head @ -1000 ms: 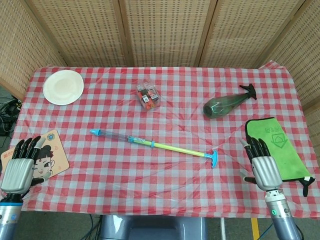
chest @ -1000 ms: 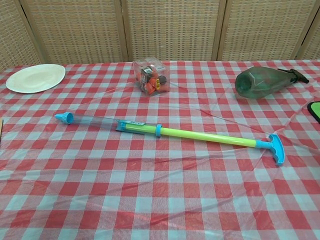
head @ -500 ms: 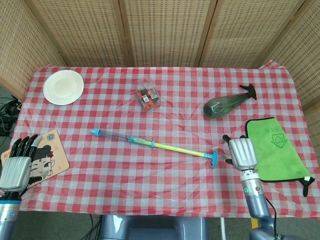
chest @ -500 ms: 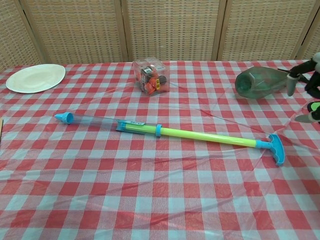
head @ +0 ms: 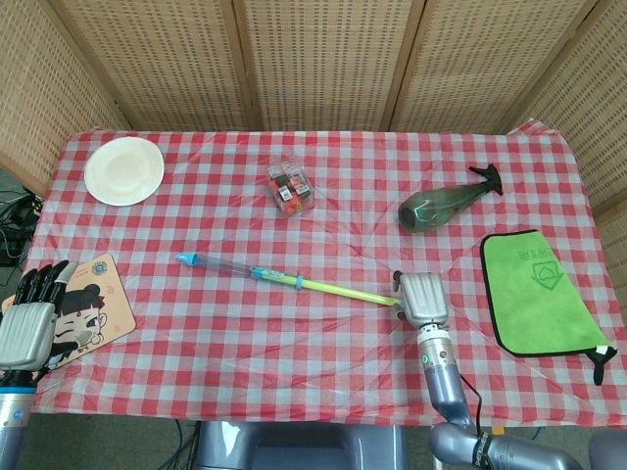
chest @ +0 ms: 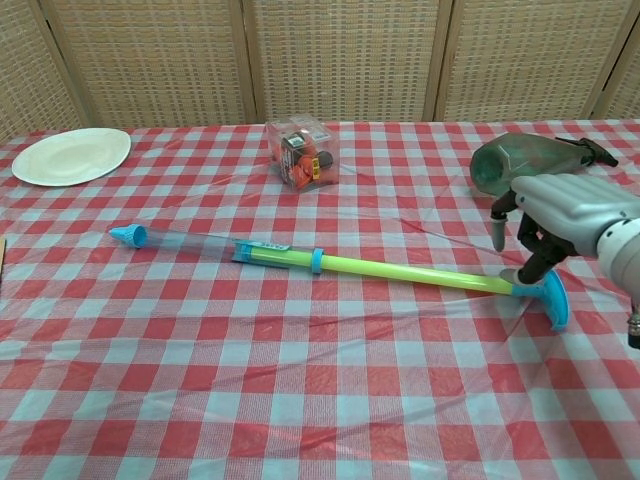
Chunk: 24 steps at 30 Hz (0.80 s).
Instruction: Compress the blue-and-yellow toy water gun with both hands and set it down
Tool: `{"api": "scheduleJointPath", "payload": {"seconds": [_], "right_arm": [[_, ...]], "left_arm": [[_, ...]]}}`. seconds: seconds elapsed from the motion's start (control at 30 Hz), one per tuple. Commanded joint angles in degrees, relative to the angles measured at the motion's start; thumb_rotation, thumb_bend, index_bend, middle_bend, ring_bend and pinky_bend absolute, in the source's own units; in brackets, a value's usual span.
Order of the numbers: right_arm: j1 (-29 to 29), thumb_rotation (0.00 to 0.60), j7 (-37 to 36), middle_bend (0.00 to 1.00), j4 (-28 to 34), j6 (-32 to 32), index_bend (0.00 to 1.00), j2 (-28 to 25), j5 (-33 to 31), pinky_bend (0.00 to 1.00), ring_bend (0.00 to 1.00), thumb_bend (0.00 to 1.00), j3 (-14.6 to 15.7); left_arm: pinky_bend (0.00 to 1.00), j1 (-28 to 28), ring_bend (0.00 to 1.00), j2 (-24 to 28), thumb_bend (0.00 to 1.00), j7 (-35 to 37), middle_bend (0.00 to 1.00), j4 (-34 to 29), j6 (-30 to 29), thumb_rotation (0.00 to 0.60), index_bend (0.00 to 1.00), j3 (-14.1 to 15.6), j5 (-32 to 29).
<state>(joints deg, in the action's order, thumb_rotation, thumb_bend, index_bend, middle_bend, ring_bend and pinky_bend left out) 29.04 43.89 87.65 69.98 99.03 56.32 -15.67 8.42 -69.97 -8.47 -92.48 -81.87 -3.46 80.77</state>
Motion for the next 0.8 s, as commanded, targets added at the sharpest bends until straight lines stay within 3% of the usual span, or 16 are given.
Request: {"api": "scheduleJointPath", "payload": {"seconds": [0.03,0.47,0.8], "right_arm": [[0.73,0.6,0.66,1.0,-0.75,0.05,0.55,1.01,-1.33,0.63,1.0,0.45,-0.26],[1.47,0.6,2.28,1.0,-1.1,-0.25,0.5,1.16,-5.91,0.63,1.0,0.45,0.68],[1.88,0.6,2.2,1.0,-2.2,-1.09,0.52,0.58,-8.63,0.63,1.0,0.45,1.27]], "left_arm": [[0.0,0.08,0.0,-0.04,0.09,-0.07,0.0,-0.01,0.21,0.6,0.0,0.05,-0.01],[0.0,0.04,0.0,0.12,0.09,0.0,0.0,-0.34,0.28,0.6,0.0,0.02,0.04],[0.0,-0.03,0.0,0.08,0.09,-0.36,0.0,-0.47,0.16,0.6,0.0,0.08,0.21]]}}
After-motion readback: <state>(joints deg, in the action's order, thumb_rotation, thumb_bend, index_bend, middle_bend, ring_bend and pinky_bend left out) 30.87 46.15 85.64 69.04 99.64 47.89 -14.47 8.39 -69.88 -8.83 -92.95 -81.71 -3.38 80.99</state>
